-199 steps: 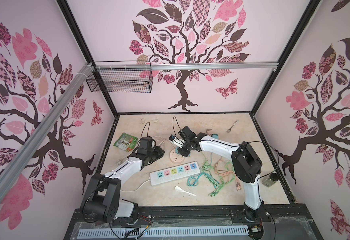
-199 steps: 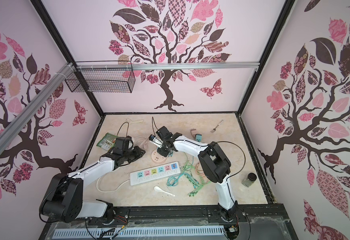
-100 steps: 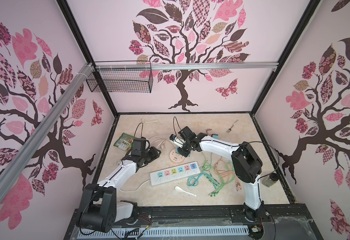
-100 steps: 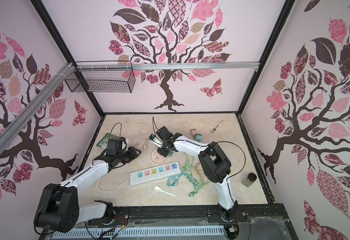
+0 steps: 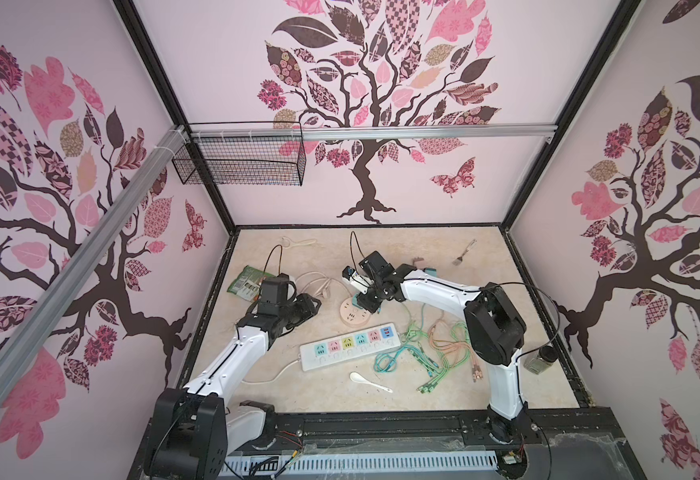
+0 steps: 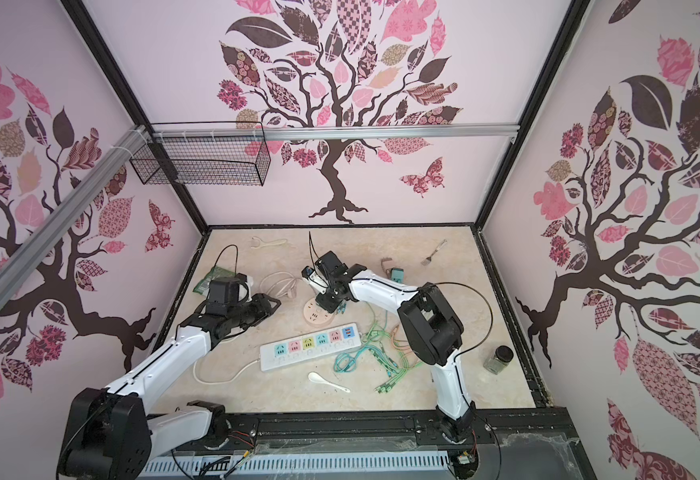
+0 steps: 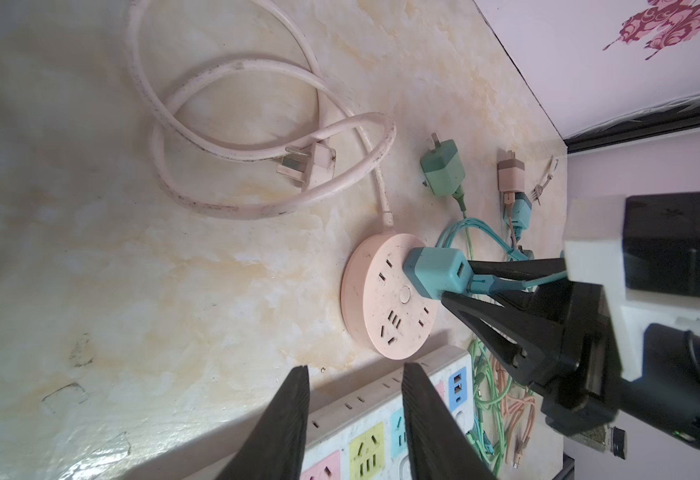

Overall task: Insert the plug
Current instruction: 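Lower the teal plug with the right gripper into the round pink socket, then open the right gripper and lift it off the inserted teal plug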

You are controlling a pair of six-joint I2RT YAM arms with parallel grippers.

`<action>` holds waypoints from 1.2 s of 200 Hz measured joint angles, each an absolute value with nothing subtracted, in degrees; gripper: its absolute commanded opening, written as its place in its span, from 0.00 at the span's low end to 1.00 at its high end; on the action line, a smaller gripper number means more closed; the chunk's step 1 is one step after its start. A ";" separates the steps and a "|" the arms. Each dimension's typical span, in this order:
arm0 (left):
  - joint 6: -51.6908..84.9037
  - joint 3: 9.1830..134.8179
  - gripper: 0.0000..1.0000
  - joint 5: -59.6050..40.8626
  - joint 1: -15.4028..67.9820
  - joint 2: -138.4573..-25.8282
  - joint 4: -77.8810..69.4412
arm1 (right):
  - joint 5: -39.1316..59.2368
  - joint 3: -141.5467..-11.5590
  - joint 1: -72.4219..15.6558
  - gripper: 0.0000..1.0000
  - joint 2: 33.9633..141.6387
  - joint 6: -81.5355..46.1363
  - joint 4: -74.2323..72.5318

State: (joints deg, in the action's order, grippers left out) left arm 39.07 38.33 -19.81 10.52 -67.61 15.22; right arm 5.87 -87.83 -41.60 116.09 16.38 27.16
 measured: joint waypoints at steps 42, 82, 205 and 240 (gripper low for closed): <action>38.98 38.33 0.41 -19.81 10.52 -67.22 16.25 | 6.50 -87.44 -41.54 0.37 115.31 15.14 29.56; 38.98 38.33 0.41 -19.88 10.52 -67.22 16.45 | 7.81 -86.02 -41.54 0.46 115.22 13.04 34.59; 38.98 38.33 0.42 -20.25 10.48 -66.35 17.30 | 19.73 -80.42 -41.54 0.60 104.47 7.29 37.21; 38.98 38.33 0.42 -20.25 10.48 -66.35 17.26 | 24.64 -77.45 -41.54 0.60 102.21 6.28 36.99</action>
State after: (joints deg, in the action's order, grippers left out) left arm 38.98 38.33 -20.25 10.48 -66.35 17.26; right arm 24.64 -77.45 -41.54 102.21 6.28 36.99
